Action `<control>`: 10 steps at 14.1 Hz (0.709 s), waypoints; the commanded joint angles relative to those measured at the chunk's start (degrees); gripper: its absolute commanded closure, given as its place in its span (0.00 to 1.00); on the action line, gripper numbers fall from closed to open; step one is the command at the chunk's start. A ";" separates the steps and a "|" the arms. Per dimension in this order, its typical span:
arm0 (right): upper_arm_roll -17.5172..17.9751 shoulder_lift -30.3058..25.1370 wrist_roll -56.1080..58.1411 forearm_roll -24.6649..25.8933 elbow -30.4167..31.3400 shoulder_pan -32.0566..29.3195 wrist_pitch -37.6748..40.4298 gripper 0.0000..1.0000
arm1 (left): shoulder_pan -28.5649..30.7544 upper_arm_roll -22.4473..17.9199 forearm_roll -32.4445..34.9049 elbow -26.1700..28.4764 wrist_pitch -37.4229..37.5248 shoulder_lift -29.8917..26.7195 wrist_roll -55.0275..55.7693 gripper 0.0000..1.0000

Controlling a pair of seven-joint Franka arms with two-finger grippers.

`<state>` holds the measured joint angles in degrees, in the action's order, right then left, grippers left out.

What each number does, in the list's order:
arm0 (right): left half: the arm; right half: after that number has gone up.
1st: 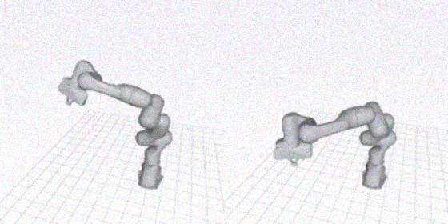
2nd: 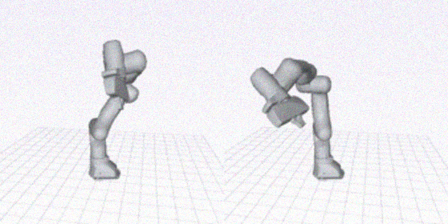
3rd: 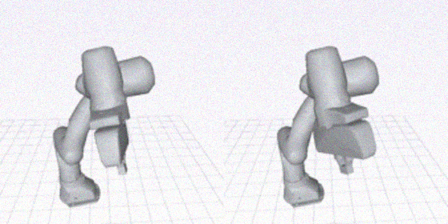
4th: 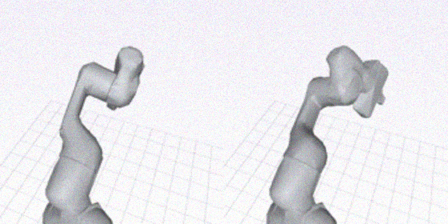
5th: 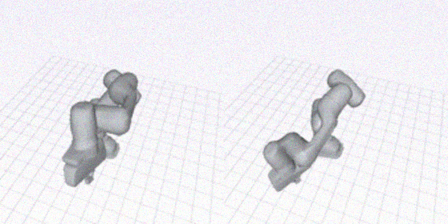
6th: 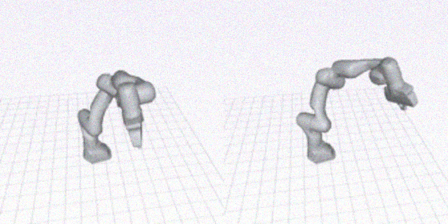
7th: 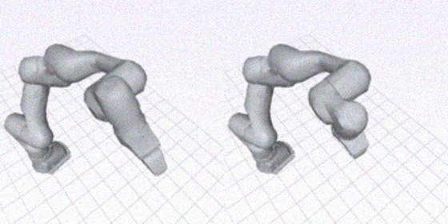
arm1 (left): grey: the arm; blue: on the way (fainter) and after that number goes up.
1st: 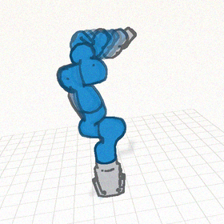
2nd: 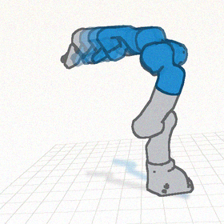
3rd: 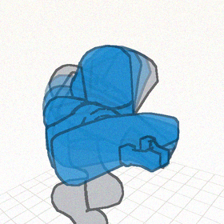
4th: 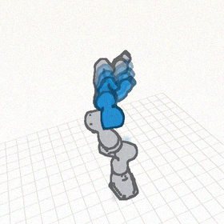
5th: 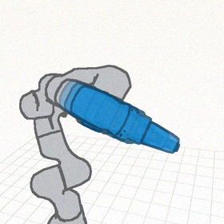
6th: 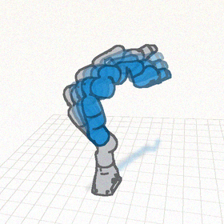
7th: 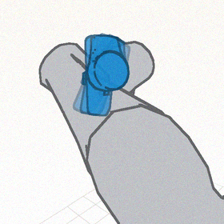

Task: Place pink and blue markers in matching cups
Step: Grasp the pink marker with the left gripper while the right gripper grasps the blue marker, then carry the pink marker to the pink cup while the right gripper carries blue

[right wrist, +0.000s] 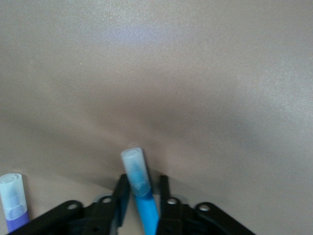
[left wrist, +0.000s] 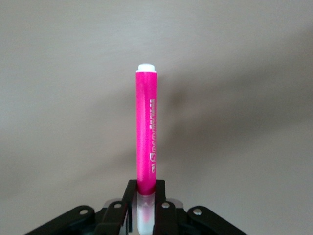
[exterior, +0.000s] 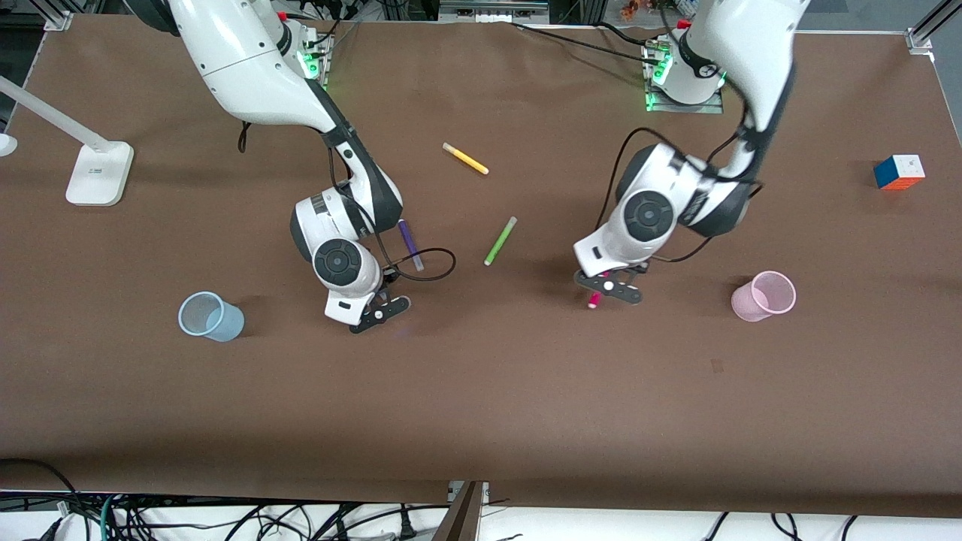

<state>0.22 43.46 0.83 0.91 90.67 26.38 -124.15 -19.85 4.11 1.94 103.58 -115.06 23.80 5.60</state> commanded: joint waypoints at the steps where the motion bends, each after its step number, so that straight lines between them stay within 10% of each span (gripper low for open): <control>1: -0.31 -1.01 -0.22 0.23 1.17 0.86 -0.56 1.00 | 4.01 0.11 0.61 -9.49 16.39 -2.71 -5.13 1.00; 5: -1.45 -4.95 3.62 0.32 0.74 0.51 2.58 1.00 | 11.13 -0.59 3.15 -17.18 31.46 -2.62 -17.34 1.00; 10: -9.27 -12.25 32.60 -2.04 0.12 -3.95 7.52 1.00 | 14.66 -0.68 22.98 -18.06 34.82 0.71 -35.27 1.00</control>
<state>-8.06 34.41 22.86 0.63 89.90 25.59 -117.86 -5.80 2.91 18.34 87.99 -81.94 20.80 -23.31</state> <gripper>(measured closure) 0.833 0.824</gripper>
